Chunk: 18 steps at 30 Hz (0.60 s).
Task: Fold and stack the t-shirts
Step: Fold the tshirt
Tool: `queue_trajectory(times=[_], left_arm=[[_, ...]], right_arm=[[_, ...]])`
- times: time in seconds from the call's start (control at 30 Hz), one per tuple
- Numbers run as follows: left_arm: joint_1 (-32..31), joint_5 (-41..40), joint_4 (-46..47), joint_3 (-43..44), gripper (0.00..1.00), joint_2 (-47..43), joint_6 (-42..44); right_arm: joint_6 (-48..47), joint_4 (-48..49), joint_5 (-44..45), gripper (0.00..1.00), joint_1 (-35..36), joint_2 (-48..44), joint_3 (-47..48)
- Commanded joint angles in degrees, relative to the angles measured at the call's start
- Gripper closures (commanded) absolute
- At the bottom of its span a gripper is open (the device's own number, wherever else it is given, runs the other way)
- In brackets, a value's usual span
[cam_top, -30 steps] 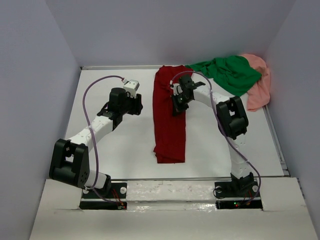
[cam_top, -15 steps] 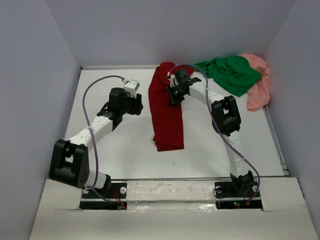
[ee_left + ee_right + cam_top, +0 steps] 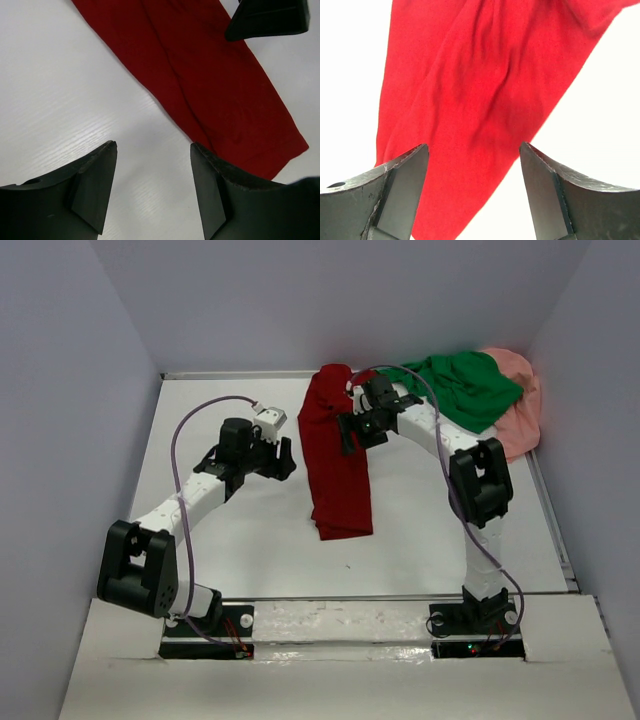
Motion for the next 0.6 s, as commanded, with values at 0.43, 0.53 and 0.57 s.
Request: queue_trajectory(times=[0.43,0.53,0.57], left_arm=[[-3.7,23.8,-17.4,6.9,0.30,8.3,5.8],[-4.0,25.7,-18.3,6.8,0.30,11.1,6.5],[-4.3,26.0,-18.1,6.6,0.30,11.6,6.4]], right_arm=[[-9.9,-21.6,-7.7,0.21,-0.2,-12.3,-14.1],[-11.2,-24.6,-8.0,0.21,-0.2,-11.6,-15.0],[-11.6,-25.1,-7.9,0.21,-0.2,-11.5,-15.0]])
